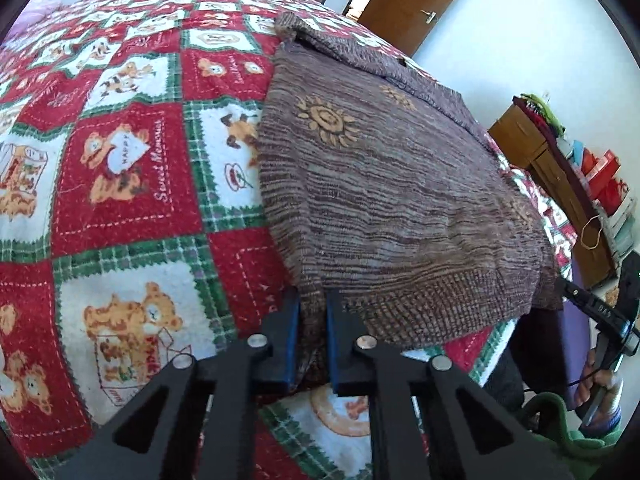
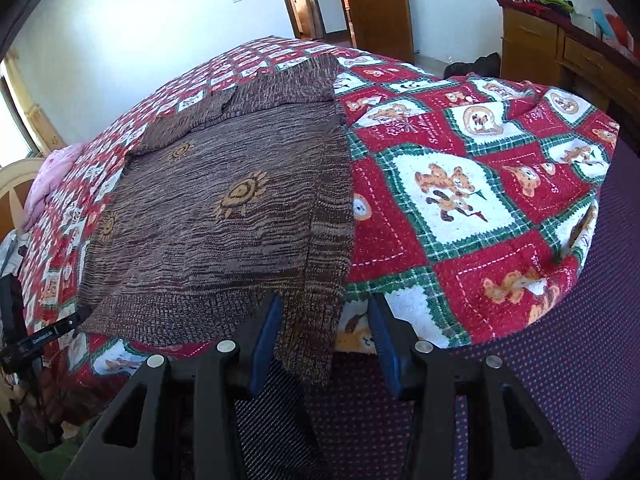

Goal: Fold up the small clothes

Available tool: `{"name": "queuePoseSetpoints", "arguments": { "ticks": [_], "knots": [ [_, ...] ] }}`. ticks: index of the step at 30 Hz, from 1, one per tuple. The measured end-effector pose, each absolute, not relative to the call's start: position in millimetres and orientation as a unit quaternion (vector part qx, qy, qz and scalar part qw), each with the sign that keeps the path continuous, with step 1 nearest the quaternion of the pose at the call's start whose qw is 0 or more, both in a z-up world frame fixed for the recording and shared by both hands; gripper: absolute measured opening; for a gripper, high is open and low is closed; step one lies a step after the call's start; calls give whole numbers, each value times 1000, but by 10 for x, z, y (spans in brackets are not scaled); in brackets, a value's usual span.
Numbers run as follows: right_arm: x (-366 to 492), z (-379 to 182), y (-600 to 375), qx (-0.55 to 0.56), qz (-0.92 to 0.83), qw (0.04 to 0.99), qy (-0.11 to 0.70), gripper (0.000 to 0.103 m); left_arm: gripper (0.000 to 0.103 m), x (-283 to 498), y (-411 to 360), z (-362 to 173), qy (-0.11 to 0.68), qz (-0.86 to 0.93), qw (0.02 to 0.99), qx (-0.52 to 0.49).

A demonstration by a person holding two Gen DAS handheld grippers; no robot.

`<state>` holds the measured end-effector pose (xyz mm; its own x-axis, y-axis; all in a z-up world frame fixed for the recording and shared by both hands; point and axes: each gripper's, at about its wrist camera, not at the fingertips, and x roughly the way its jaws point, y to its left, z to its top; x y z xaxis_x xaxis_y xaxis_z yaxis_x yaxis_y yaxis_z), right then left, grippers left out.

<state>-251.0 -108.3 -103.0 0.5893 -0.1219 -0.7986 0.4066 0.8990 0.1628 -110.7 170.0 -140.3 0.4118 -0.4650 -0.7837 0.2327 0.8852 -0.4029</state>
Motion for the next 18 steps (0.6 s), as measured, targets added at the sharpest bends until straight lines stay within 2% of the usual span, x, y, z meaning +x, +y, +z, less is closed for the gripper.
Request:
{"name": "queuePoseSetpoints", "arguments": {
  "ticks": [1,3,6,11,18],
  "knots": [
    [-2503,-1031,-1070,162,-147,876,430,44,11,-1107,1710,-1399,501,-213,830,-120],
    [-2474,-1033,-1036,147,-145,875,438,14,10,-1106,1704,-1386,501,-218,829,-120],
    [-2454,-1028,-1103,183,-121,872,438,5,9,-1077,1715,-1345,502,-229,823,-136],
    [-2429,-818,-1317,270,-63,874,399,5,9,-917,1726,-1125,491,-242,822,-156],
    [-1921,-410,-1620,286,-31,893,345,5,9,-363,1650,-707,458,-248,838,-162]
  ]
}}
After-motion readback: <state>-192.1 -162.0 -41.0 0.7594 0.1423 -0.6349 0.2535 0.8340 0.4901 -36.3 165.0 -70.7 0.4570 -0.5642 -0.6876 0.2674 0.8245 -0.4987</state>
